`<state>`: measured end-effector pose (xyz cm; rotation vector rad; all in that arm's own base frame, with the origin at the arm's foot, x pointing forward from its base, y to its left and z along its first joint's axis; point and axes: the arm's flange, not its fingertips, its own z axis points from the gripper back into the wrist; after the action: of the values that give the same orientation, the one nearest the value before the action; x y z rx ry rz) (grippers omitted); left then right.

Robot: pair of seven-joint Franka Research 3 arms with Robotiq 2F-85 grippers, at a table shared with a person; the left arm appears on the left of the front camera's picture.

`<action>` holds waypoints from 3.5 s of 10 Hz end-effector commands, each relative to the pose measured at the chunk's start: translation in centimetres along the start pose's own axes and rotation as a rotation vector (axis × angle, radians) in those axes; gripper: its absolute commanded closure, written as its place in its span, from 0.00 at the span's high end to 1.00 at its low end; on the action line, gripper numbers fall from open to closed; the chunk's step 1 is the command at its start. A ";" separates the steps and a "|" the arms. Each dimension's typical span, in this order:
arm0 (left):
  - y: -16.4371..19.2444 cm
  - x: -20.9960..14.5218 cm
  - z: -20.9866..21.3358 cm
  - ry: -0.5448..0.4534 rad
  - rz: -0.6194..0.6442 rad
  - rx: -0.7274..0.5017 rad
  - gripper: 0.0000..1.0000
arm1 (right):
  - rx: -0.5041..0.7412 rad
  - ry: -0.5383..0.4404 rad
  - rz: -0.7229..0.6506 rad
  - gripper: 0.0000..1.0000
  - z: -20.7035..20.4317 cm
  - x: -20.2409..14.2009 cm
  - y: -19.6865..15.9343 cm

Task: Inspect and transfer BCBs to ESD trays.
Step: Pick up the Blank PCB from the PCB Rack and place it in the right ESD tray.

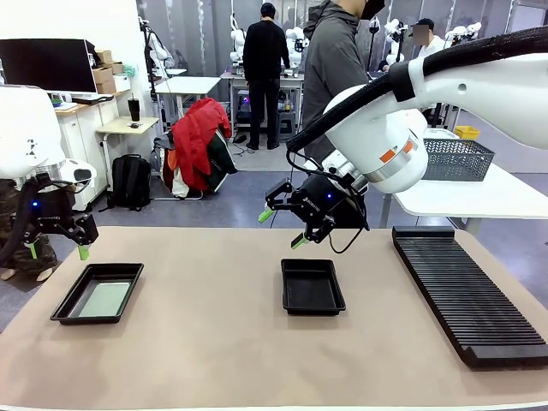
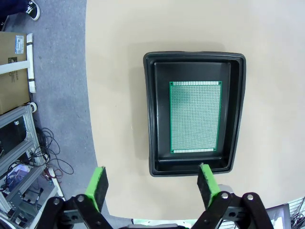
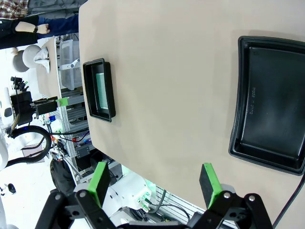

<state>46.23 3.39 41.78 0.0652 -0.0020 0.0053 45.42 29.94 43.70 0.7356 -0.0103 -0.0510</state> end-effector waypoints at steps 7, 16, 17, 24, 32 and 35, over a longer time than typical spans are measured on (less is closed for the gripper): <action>0.1 0.0 -0.1 0.002 0.002 0.000 1.00 | -0.005 0.000 0.001 1.00 0.0 0.0 0.1; 0.1 0.0 -0.1 0.002 0.002 0.000 1.00 | -0.005 0.000 0.001 1.00 0.0 0.0 0.1; 0.1 0.0 -0.1 0.002 0.002 0.000 1.00 | -0.005 0.000 0.001 1.00 0.0 0.0 0.1; 0.1 0.0 -0.1 0.002 0.002 0.000 1.00 | -0.005 0.000 0.001 1.00 0.0 0.0 0.1; 0.1 0.0 -0.1 0.002 0.002 0.000 1.00 | -0.005 0.000 0.001 1.00 0.0 0.0 0.1; 0.1 0.0 -0.1 0.002 0.002 0.000 1.00 | -0.005 0.000 0.001 1.00 0.0 0.0 0.1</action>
<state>46.23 3.39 41.78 0.0652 -0.0020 0.0053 45.42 29.94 43.70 0.7356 -0.0103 -0.0510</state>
